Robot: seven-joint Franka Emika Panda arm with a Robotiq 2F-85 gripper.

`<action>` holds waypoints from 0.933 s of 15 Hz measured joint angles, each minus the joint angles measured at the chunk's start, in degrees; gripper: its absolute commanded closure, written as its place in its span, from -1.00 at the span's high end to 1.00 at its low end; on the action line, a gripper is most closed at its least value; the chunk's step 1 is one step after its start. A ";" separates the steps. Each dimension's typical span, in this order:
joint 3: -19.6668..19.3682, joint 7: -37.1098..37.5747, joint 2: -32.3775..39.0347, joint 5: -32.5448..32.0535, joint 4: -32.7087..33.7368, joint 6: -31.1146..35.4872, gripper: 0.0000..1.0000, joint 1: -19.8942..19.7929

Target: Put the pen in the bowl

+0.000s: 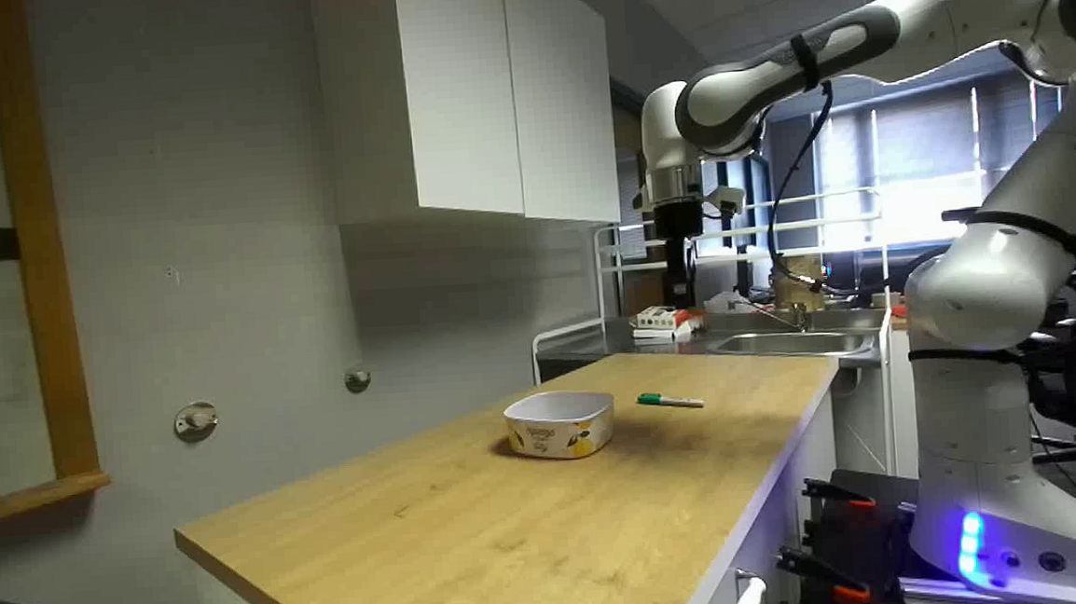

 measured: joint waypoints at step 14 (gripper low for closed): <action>-4.17 -1.53 7.70 -0.47 2.64 6.28 1.00 -3.52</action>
